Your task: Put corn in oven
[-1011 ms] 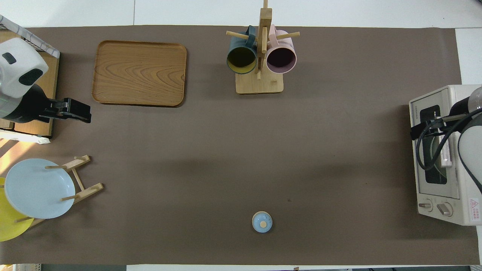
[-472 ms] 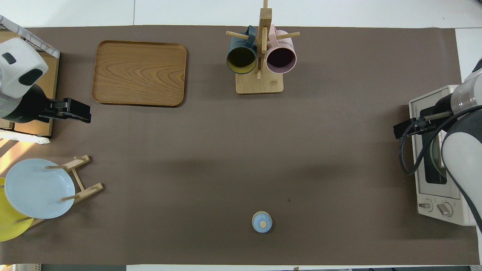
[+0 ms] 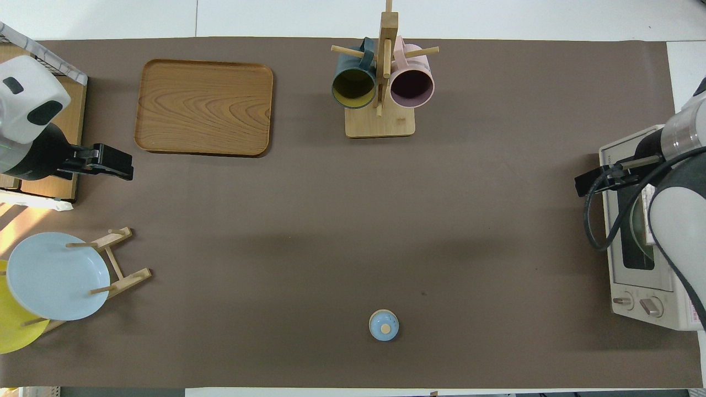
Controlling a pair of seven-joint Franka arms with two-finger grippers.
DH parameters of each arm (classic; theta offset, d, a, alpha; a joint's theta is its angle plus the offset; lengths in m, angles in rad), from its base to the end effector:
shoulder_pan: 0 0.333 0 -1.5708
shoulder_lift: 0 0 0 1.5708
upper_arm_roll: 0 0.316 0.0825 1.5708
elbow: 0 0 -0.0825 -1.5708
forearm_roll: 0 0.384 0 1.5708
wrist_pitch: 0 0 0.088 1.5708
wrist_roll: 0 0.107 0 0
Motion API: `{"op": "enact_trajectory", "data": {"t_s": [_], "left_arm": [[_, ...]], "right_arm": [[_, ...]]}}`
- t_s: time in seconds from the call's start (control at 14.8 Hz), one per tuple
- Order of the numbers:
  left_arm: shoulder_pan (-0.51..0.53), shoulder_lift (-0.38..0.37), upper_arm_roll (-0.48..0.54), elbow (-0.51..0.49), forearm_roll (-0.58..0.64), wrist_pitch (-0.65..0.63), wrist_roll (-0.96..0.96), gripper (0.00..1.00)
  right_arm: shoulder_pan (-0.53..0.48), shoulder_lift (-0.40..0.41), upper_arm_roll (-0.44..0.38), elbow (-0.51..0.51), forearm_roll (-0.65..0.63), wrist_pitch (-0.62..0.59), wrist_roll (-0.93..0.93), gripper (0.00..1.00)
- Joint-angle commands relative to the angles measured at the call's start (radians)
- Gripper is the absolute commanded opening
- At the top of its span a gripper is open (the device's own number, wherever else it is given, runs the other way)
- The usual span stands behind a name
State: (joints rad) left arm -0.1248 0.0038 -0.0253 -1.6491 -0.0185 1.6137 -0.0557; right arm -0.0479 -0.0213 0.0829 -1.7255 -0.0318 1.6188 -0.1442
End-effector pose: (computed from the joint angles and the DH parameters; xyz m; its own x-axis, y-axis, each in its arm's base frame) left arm 0.5504 -0.0851 0.5891 0.9948 -0.0934 -0.0402 -0.0928 -0.9956 0.0163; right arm 0.5457 0.0162 0.5673 0.9797 0.1794 -0.0893 0.1819 -0.9831 0.0207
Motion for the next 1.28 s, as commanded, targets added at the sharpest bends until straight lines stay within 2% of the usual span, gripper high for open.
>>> {"op": "enact_trajectory", "data": {"t_s": [0.0, 1.21], "left_arm": [[0.01, -0.016, -0.01, -0.005, 0.022, -0.011, 0.004, 1.0], [0.01, -0.015, -0.01, -0.006, 0.022, -0.011, 0.004, 1.0]], "right_arm": [[0.005, 0.014, -0.005, 0.029, 0.021, -0.027, 0.015, 1.0], [-0.01, 0.003, -0.006, 0.057, 0.016, -0.031, 0.061, 1.0]]}}
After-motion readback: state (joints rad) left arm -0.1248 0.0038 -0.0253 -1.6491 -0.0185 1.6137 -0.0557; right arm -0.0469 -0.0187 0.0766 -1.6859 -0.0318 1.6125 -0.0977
